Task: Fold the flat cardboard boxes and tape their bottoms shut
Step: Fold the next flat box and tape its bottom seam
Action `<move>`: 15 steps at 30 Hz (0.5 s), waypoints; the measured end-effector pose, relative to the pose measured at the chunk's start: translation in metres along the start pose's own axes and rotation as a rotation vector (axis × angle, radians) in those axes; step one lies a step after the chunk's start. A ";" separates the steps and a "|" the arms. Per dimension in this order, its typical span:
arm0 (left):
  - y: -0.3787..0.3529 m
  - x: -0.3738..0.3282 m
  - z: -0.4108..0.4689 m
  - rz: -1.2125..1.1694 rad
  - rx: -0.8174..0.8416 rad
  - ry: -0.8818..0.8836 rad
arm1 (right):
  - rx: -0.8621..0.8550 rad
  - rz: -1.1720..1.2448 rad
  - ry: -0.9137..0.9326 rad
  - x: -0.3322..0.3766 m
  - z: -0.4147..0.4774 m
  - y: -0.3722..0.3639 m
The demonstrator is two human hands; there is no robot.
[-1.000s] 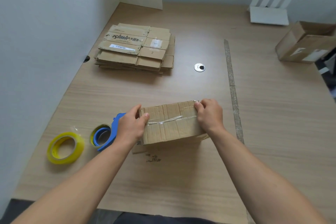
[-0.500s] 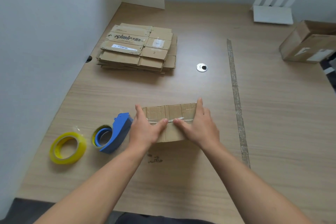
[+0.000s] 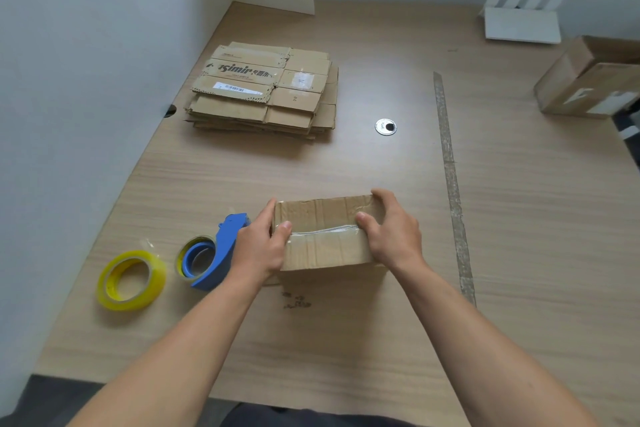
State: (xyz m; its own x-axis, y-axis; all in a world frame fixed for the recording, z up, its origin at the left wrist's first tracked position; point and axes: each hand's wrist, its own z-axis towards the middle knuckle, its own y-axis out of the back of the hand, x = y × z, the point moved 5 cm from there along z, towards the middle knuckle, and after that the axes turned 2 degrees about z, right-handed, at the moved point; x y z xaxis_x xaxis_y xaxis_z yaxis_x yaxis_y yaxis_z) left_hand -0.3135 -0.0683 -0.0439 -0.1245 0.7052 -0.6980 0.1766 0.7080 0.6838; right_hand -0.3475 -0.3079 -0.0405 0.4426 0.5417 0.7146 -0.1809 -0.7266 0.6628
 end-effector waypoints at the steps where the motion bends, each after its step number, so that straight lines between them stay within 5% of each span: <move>1: 0.002 0.003 0.002 -0.037 0.019 0.004 | -0.002 0.017 0.004 -0.001 0.000 0.002; 7: 0.011 0.028 0.010 -0.472 0.143 0.145 | 0.069 0.125 0.005 -0.007 0.009 0.012; 12: -0.001 0.019 0.001 -0.400 0.200 0.123 | 0.181 0.334 -0.065 -0.016 -0.003 0.005; 15: -0.010 0.014 -0.008 -0.247 0.152 0.057 | 0.062 0.385 -0.066 -0.019 -0.011 0.002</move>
State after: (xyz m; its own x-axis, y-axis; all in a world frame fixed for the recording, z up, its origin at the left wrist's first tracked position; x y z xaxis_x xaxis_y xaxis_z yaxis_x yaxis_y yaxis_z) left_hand -0.3248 -0.0648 -0.0588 -0.2355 0.5166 -0.8232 0.2782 0.8474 0.4522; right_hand -0.3660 -0.3153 -0.0503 0.4084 0.1976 0.8912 -0.2926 -0.8964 0.3328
